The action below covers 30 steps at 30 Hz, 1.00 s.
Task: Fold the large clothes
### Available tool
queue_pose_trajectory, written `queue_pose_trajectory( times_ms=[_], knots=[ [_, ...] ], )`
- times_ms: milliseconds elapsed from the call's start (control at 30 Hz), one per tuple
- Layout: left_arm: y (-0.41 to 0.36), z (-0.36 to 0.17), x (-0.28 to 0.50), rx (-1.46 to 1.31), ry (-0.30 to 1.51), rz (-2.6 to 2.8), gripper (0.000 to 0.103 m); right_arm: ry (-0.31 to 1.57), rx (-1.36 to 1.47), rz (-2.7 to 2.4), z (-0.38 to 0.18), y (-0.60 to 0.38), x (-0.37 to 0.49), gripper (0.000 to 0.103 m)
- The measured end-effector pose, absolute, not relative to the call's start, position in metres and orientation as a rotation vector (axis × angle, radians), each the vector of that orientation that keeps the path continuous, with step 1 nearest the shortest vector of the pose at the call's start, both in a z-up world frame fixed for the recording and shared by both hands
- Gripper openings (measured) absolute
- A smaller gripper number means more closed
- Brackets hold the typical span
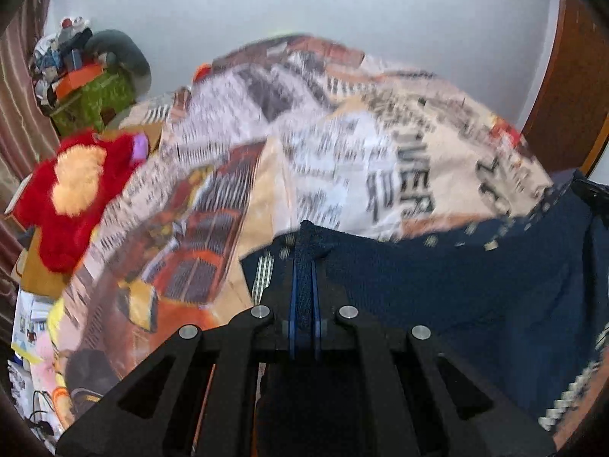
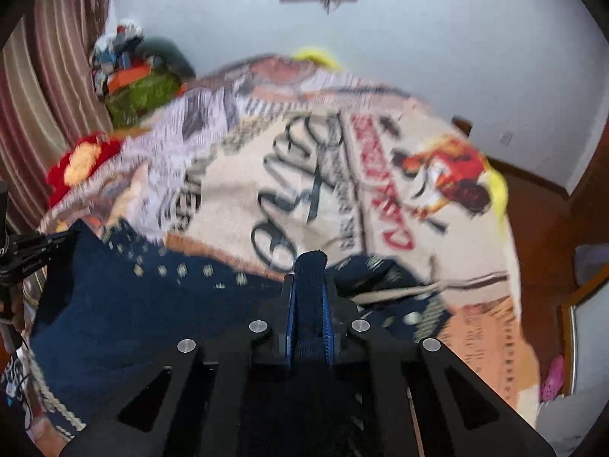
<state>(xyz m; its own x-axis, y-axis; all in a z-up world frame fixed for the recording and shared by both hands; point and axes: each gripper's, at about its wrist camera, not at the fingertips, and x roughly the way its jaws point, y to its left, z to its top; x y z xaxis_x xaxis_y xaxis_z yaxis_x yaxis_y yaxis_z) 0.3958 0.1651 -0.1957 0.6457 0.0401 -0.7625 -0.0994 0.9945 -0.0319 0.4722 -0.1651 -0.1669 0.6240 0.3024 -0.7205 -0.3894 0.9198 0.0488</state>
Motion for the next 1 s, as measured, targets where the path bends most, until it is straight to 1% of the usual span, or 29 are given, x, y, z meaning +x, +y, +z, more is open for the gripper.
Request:
queue_pose_trajectory(
  times_ms=[100, 167, 233, 333, 500, 600, 800, 867, 900, 933, 967, 1000],
  knots=[
    [0.159, -0.180, 0.405, -0.049, 0.826, 0.090, 0.006, 0.746, -0.101, 0.374, -0.147, -0.171, 0.474, 0.009],
    [0.158, -0.182, 0.416, -0.045, 0.834, 0.099, 0.006, 0.743, -0.104, 0.353, -0.145, -0.171, 0.483, 0.009],
    [0.161, -0.197, 0.433, -0.066, 0.882, 0.113, 0.006, 0.764, -0.106, 0.333, -0.152, -0.171, 0.491, 0.009],
    [0.168, -0.229, 0.448, -0.093, 0.962, 0.147, 0.006, 0.827, -0.120, 0.300, -0.179, -0.171, 0.506, 0.009],
    [0.171, -0.267, 0.453, -0.095, 1.039, 0.155, 0.006, 0.920, -0.113, 0.290, -0.216, -0.174, 0.519, 0.009],
    [0.169, -0.266, 0.448, -0.079, 1.031, 0.147, 0.006, 0.919, -0.096, 0.304, -0.212, -0.177, 0.518, 0.009],
    [0.160, -0.236, 0.429, 0.019, 0.967, 0.163, 0.007, 0.890, -0.157, 0.304, -0.183, -0.169, 0.494, 0.013],
    [0.161, -0.225, 0.423, 0.023, 0.957, 0.173, 0.008, 0.867, -0.177, 0.298, -0.171, -0.166, 0.483, 0.019],
    [0.163, -0.218, 0.419, 0.002, 0.955, 0.170, 0.011, 0.850, -0.172, 0.299, -0.164, -0.165, 0.476, 0.030],
    [0.165, -0.211, 0.415, -0.024, 0.953, 0.165, 0.017, 0.834, -0.165, 0.302, -0.158, -0.165, 0.471, 0.047],
    [0.167, -0.207, 0.414, -0.044, 0.949, 0.162, 0.022, 0.805, -0.152, 0.307, -0.149, -0.164, 0.463, 0.055],
    [0.167, -0.200, 0.409, -0.063, 0.939, 0.158, 0.032, 0.777, -0.141, 0.317, -0.142, -0.163, 0.456, 0.064]
  ],
)
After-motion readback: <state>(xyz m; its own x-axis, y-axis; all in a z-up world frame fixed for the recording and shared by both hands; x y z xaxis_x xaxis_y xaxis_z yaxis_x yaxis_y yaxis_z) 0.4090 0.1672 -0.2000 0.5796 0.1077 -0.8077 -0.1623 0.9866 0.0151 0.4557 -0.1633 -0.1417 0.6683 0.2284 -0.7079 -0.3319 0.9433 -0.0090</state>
